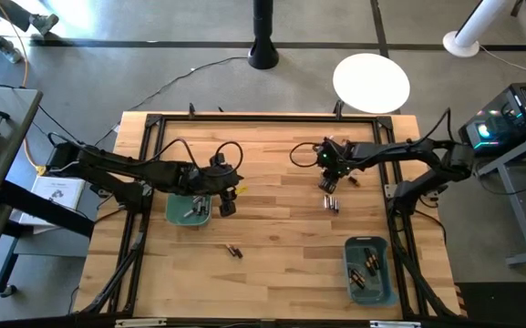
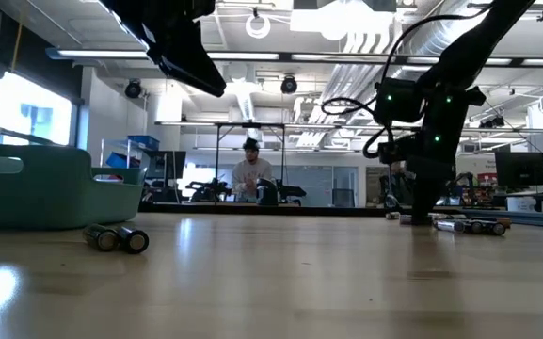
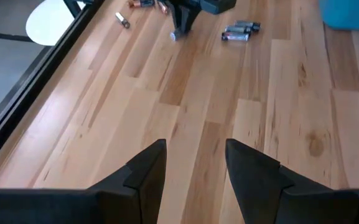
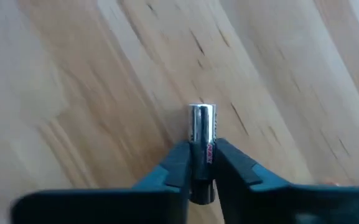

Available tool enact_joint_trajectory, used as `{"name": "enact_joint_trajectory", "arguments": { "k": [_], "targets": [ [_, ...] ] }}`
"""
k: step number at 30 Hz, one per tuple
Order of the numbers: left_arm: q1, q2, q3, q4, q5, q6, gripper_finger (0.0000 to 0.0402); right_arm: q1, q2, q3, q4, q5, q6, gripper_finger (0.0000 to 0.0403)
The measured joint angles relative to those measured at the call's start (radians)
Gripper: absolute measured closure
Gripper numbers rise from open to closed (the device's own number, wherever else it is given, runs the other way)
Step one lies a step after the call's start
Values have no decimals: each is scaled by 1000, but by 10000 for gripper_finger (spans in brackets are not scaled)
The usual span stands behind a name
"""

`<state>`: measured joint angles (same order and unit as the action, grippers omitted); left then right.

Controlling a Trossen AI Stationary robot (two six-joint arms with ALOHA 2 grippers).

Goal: Sort batteries
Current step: Put the silver battery into the green bin

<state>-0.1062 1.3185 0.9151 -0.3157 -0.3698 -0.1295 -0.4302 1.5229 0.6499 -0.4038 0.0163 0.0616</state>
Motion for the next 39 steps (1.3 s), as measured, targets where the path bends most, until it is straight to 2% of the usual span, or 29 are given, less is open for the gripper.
{"name": "enact_joint_trajectory", "arguments": {
  "k": [2, 5, 8, 11, 14, 17, 21, 25, 31, 34, 39],
  "targets": [
    [0, 12, 1, 10, 0, 1, 245, 35, -5, -2, 72, -29, 10, 379],
    [0, 44, 0, 38, -1, 1, 245, 98, -1, -4, 227, -133, 36, 372],
    [-1, 86, 0, 112, 0, 15, 245, 171, -1, -8, 468, -209, 35, 370],
    [-11, 137, 0, 215, 10, 75, 245, 256, -1, -14, 688, -227, 6, 380],
    [-26, 184, 0, 364, 63, 163, 245, 337, -1, -13, 866, -226, -69, 380],
    [-37, 223, 1, 518, 126, 231, 245, 403, -2, -13, 982, -219, -133, 380],
    [-40, 239, 1, 643, 240, 272, 245, 464, -4, -13, 1057, -216, -174, 380],
    [-40, 239, 1, 674, 255, 261, 245, 506, -5, -13, 1110, -176, -201, 380],
    [-61, 226, 1, 677, 251, 277, 245, 538, -7, -13, 1179, -104, -240, 380],
    [-75, 209, 1, 673, 211, 281, 245, 549, -7, -12, 1205, -72, -256, 380],
    [-85, 193, 1, 676, 176, 285, 245, 555, -7, -12, 1265, -69, -273, 380]
  ]
}}
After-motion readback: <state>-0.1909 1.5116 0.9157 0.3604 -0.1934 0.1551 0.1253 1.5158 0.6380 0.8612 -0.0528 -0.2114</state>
